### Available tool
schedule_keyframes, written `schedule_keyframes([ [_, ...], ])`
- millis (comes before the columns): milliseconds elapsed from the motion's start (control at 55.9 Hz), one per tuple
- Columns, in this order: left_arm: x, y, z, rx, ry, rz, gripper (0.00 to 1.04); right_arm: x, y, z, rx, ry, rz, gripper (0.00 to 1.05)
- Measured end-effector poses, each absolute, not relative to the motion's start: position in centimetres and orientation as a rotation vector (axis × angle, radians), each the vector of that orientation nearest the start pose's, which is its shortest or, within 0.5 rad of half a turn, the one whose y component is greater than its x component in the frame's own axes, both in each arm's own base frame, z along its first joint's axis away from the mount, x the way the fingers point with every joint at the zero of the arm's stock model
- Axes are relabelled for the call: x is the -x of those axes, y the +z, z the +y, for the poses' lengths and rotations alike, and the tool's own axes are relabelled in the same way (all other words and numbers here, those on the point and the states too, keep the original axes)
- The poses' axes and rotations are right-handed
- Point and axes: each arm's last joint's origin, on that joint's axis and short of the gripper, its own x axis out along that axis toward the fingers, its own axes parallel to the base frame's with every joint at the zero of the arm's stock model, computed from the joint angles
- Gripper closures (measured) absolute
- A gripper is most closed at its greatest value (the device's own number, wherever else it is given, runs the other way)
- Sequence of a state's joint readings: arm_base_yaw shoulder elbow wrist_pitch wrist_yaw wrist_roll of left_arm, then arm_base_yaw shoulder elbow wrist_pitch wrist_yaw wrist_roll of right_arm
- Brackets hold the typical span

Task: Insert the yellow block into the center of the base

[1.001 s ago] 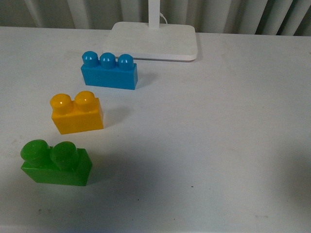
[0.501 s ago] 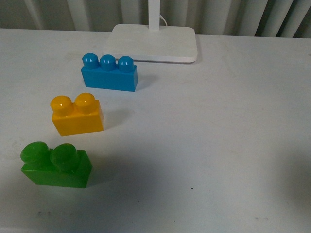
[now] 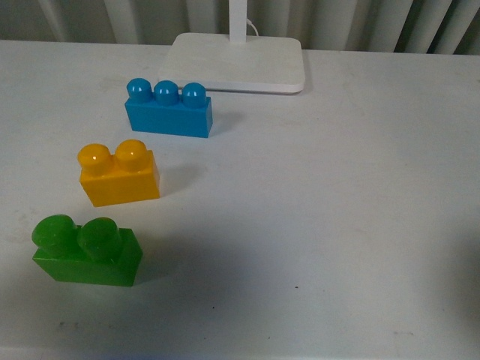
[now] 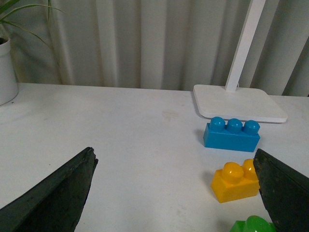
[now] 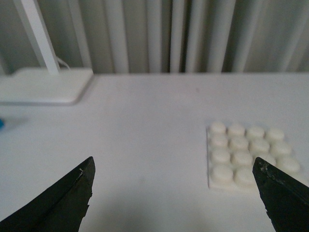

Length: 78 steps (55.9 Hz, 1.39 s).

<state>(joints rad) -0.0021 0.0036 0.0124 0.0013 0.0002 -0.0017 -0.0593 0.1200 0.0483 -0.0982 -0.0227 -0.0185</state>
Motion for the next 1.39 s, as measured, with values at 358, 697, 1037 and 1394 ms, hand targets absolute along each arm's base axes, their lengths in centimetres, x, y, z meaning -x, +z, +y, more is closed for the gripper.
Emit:
schedule_keyframes([
  [358, -9.7, 16.8, 0.0, 0.002, -0.002, -0.010, 0.06, -17.6, 18.3, -6.0, 0.085, -0.165, 0.487, 0.09],
  [697, -9.7, 16.8, 0.0, 0.002, -0.002, -0.010, 0.06, -25.2, 16.7, -10.4, 0.129, -0.175, 0.711, 0.09],
  [1037, -9.7, 16.8, 0.0, 0.002, -0.002, -0.010, 0.06, -28.2, 15.3, -11.7, 0.145, -0.171, 0.777, 0.09],
  [1394, -9.7, 16.8, 0.0, 0.002, -0.002, -0.010, 0.06, -28.7, 13.9, -12.0, 0.164, -0.153, 0.821, 0.09],
])
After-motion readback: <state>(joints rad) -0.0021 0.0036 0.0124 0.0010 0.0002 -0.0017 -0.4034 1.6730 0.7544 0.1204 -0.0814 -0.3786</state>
